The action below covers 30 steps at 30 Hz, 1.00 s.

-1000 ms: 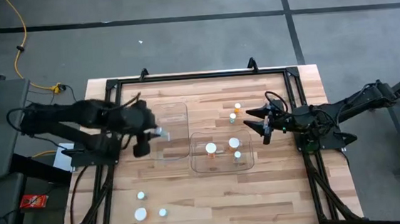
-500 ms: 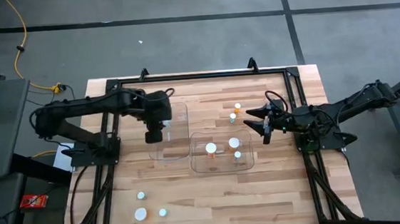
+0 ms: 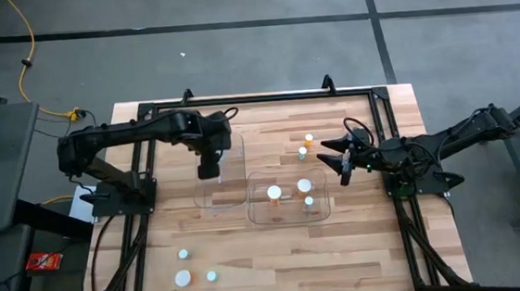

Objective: Pick and place medicine bottles into bin by pill shape (circle, oval)
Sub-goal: Put the middle left blue tablet bottle into the left transparent bin

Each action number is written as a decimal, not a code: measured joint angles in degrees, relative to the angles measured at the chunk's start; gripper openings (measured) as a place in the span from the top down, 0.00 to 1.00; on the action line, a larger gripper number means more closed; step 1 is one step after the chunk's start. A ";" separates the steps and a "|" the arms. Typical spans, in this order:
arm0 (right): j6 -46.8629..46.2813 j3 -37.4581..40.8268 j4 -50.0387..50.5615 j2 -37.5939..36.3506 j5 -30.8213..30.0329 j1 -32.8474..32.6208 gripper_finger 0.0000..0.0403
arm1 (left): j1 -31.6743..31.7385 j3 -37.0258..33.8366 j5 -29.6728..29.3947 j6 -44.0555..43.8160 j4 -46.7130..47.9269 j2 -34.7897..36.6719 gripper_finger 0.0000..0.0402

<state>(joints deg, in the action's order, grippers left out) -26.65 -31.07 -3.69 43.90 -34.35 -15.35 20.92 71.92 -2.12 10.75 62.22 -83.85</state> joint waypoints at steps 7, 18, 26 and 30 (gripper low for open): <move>0.11 0.00 0.46 0.00 0.00 0.00 0.41 | 0.13 0.00 -0.27 -0.03 -0.44 0.11 0.73; 0.17 0.00 1.36 0.00 0.02 0.00 0.41 | 0.12 -9.23 -2.47 -0.01 -10.35 -0.28 0.73; 1.20 0.00 1.36 0.00 -0.29 0.00 0.41 | 0.31 -13.57 -4.63 1.64 -12.79 -0.66 0.73; 1.20 0.00 1.36 0.01 -1.22 0.00 0.41 | 0.47 -15.85 -4.66 4.95 -13.82 -0.67 0.73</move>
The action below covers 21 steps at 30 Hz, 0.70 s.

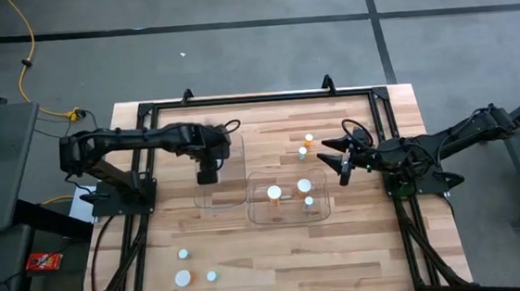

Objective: Pick and place medicine bottles into bin by pill shape (circle, oval)
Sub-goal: Put the middle left blue tablet bottle into the left transparent bin

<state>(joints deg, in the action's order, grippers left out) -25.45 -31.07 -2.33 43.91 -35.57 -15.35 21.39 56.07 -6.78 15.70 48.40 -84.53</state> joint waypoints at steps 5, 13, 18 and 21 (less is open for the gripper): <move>0.00 0.00 0.00 0.00 -0.02 0.00 0.41 | 0.02 -2.16 -0.11 0.54 -3.08 -0.03 0.73; 0.00 0.00 0.01 -0.01 -0.02 -0.01 0.41 | 0.02 -3.75 -4.45 2.48 -4.96 -0.03 0.71; 0.00 0.00 0.02 -0.01 -0.82 -0.01 0.41 | 0.02 -3.75 -4.64 2.52 -4.87 -0.03 0.66; 0.00 0.00 0.02 -0.01 -1.07 0.00 0.41 | 0.02 -3.75 -4.22 2.52 -4.85 -0.03 0.64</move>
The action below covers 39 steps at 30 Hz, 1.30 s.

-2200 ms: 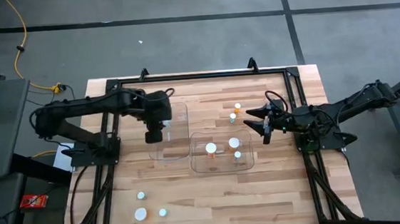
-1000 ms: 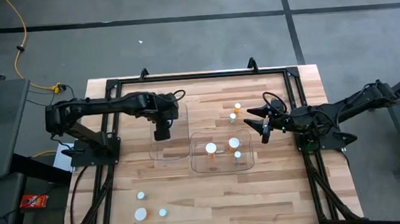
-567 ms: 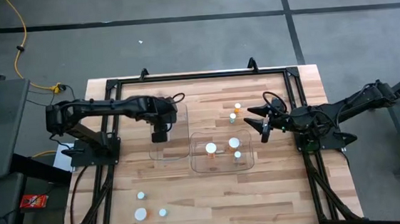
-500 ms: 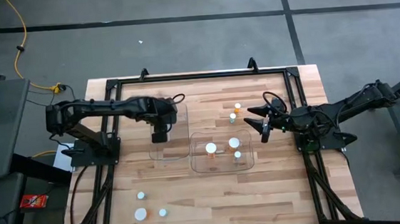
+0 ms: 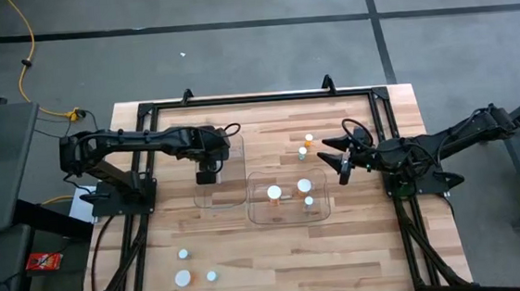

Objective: Pick and place medicine bottles into bin by pill shape (circle, oval)
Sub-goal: Put the middle left blue tablet bottle into the left transparent bin, then put the top orange tablet bottle into the left transparent bin

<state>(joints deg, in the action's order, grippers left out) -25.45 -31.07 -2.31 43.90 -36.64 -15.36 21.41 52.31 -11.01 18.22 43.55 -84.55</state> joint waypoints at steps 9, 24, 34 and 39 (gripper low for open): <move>0.89 0.00 0.00 0.00 -0.02 0.00 0.41 | 0.00 0.91 -0.61 -1.43 1.43 0.00 0.58; 1.52 0.00 -0.02 0.00 -0.46 0.00 0.41 | -1.48 12.26 6.23 -23.33 -0.22 14.39 0.54; 3.89 0.00 -0.02 0.00 -0.47 0.00 0.41 | -18.40 -4.32 -2.66 -34.76 -30.94 34.20 0.54; 4.06 0.00 -0.02 0.02 -0.46 -0.01 0.41 | -24.45 -11.47 -7.45 -38.95 -35.98 37.85 0.54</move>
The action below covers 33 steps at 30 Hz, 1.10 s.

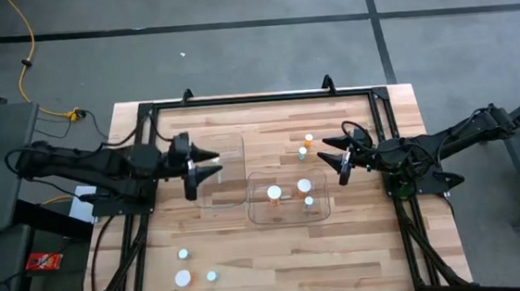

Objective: Pick and place medicine bottles into bin by pill shape (circle, oval)
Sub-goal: Put the top orange tablet bottle into the left transparent bin

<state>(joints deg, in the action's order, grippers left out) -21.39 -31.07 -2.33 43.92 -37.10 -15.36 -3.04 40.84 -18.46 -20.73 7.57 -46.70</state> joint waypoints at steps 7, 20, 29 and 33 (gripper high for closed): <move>1.16 0.00 -0.02 0.00 0.02 0.01 0.41 | -1.88 -1.71 0.11 -0.72 -1.56 0.24 0.54; 0.88 0.00 -0.03 -0.01 0.02 0.00 0.41 | -1.93 -1.71 0.29 2.90 -1.53 0.22 0.54; 0.40 0.00 -0.04 0.00 1.32 0.00 0.41 | -1.93 -1.71 0.29 2.86 -1.48 0.22 0.54; 0.42 0.00 -0.04 0.00 1.33 -0.01 0.41 | -1.93 -1.71 0.29 2.83 -1.48 0.22 0.54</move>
<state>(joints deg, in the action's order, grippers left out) -20.97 -31.07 -2.37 43.92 -35.77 -15.38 -4.97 39.13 -18.17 -17.90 6.09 -46.48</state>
